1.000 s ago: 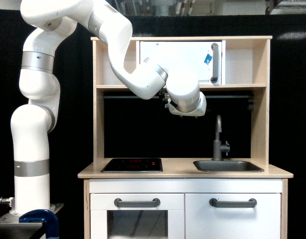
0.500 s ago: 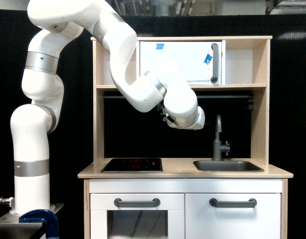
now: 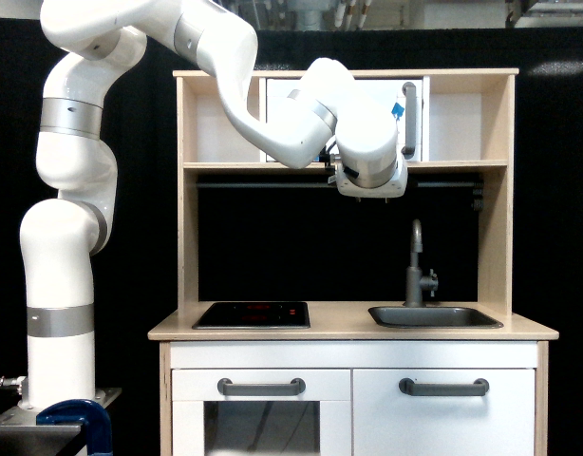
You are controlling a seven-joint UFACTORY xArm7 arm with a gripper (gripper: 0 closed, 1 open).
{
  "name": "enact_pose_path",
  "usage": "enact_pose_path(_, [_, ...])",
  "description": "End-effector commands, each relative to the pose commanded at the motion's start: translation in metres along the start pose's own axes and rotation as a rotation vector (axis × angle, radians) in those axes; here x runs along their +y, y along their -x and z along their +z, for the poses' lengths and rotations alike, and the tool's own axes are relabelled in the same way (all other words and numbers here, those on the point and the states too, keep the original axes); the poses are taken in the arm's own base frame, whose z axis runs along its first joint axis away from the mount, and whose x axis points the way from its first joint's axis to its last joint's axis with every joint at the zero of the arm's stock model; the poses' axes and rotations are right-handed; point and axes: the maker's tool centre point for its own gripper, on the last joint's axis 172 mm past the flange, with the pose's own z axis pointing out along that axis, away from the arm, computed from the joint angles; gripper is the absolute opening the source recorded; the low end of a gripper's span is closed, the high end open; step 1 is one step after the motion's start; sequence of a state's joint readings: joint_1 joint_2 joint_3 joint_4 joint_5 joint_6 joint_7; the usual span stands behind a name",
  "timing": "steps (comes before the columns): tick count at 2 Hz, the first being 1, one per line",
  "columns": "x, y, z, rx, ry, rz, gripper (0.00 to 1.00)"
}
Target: Open the oven door
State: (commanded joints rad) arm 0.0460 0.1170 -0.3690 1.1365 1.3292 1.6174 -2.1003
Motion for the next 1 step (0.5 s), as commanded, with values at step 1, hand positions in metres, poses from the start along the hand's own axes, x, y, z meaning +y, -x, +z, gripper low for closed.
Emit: enact_pose_path(1, [0.0186, -0.0820, 0.0369, 0.000, 0.000, 0.000, 1.00])
